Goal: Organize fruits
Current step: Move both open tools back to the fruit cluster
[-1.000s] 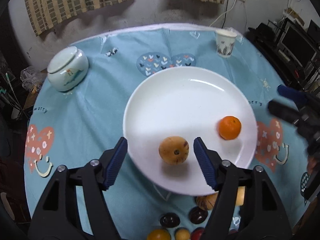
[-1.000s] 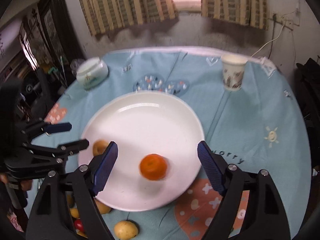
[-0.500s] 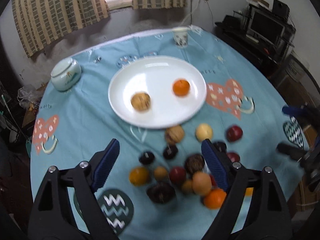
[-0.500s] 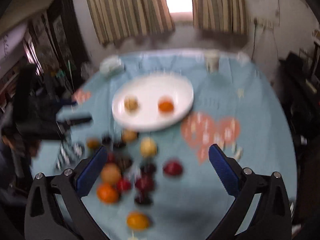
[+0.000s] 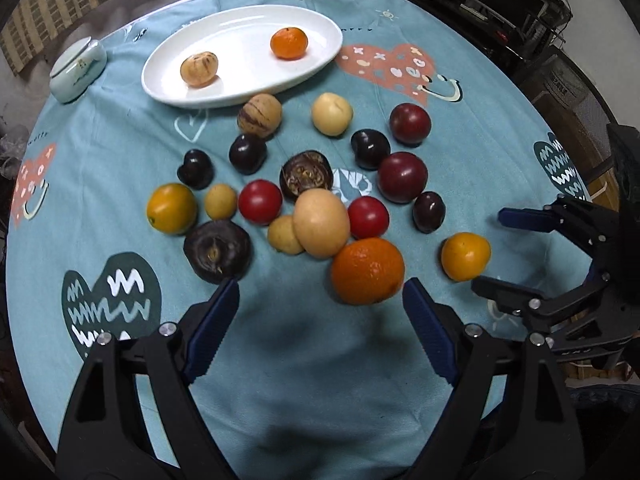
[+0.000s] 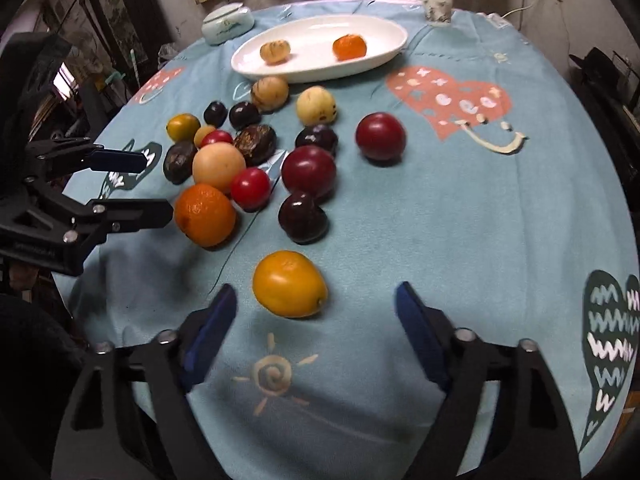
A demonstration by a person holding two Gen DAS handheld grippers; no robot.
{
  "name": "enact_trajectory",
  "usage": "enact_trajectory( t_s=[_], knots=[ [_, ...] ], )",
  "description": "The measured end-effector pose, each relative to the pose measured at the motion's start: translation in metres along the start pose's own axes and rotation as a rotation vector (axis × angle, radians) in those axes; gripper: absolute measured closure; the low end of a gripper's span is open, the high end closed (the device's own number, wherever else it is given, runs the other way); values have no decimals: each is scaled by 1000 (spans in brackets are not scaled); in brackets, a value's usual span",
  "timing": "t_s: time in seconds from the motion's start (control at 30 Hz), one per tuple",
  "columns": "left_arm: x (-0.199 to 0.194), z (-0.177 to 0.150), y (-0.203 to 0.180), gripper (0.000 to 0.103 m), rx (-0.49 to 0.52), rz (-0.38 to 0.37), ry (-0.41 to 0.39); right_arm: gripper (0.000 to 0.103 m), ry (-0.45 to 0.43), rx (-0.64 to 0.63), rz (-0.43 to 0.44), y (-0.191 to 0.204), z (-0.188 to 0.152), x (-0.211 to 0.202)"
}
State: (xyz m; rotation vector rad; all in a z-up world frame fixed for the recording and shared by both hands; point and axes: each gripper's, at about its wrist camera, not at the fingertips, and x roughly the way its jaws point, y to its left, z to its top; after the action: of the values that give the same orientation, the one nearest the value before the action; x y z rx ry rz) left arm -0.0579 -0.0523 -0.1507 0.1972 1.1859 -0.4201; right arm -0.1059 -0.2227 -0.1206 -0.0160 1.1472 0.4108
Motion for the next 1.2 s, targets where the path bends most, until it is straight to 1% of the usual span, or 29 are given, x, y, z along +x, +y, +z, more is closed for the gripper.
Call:
enact_trajectory(
  t_s=[0.1, 0.37, 0.47, 0.57, 0.67, 0.7, 0.77, 0.8, 0.83, 0.9, 0.93, 0.97, 1.03, 1.07, 1.1, 1.13, 1.2],
  knots=[
    [-1, -2, 3, 18, -26, -4, 2, 26, 10, -11, 23, 2, 1, 4],
    [-4, -8, 7, 18, -60, 8, 7, 26, 35, -64, 49, 10, 5, 13],
    [-3, -8, 7, 18, -69, 1, 11, 26, 38, -80, 53, 13, 7, 16],
    [0, -5, 2, 18, -67, -18, 16, 26, 42, -65, 62, 12, 7, 19],
    [6, -1, -5, 18, -59, -25, 25, 24, 36, -13, 92, 6, 6, 18],
    [8, -1, -6, 18, -60, -27, 28, 23, 30, 0, 95, 4, 5, 17],
    [9, -1, -5, 18, -69, -30, 29, 13, 18, 25, 113, -2, 1, 12],
    [10, -1, -5, 18, -75, -28, 31, 6, 11, 29, 127, -5, -2, 9],
    [10, -1, -3, 18, -83, -30, 32, 4, 1, 33, 136, -8, -3, 6],
    [6, -2, 3, 18, -102, -25, 23, 3, -7, 82, 162, -19, -4, -1],
    [3, -2, 6, 18, -111, -25, 16, 1, -12, 104, 161, -23, -2, -4],
    [-1, -4, 12, 18, -127, -22, 5, 1, -37, 129, 149, -29, 4, -9],
    [-8, -6, 25, 18, -167, -6, -9, 1, -73, 133, 145, -32, 18, -16],
    [-11, -9, 33, 18, -191, 4, -10, 1, -92, 124, 121, -30, 31, -17],
    [-13, -13, 42, 18, -217, 19, -10, 1, -100, 105, 101, -23, 44, -15],
    [-15, -16, 48, 18, -239, 29, -7, 1, -103, 82, 99, -16, 55, -12],
    [-20, -24, 64, 18, -293, 43, -5, 1, -107, -17, 86, 17, 84, 4]
  ],
)
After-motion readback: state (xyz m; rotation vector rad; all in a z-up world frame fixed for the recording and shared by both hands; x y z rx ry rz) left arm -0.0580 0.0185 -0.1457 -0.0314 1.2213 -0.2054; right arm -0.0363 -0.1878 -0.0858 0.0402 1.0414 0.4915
